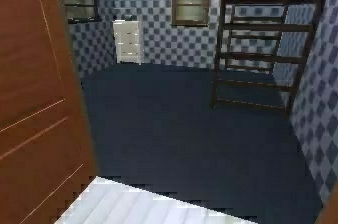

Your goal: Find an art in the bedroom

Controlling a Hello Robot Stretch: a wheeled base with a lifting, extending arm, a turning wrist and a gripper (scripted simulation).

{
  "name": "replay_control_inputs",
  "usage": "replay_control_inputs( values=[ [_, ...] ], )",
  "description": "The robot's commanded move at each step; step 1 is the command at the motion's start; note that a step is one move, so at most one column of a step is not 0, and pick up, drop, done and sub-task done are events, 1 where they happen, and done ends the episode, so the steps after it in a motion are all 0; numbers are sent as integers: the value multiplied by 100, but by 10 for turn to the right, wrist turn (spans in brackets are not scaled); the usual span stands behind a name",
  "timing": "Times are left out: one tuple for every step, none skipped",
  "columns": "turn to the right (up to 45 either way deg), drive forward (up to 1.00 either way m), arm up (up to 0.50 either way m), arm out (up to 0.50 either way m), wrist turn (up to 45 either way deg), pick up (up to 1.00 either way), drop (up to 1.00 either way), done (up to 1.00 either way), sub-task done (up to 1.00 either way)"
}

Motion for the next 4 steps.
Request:
replay_control_inputs(
  values=[
    [0, 100, 0, 0, 0, 0, 0, 0, 0],
    [0, 60, 0, 0, 0, 0, 0, 0, 0],
    [-330, 0, 0, 0, 0, 0, 0, 0, 0],
    [0, 60, 0, 0, 0, 0, 0, 0, 0]
  ],
)
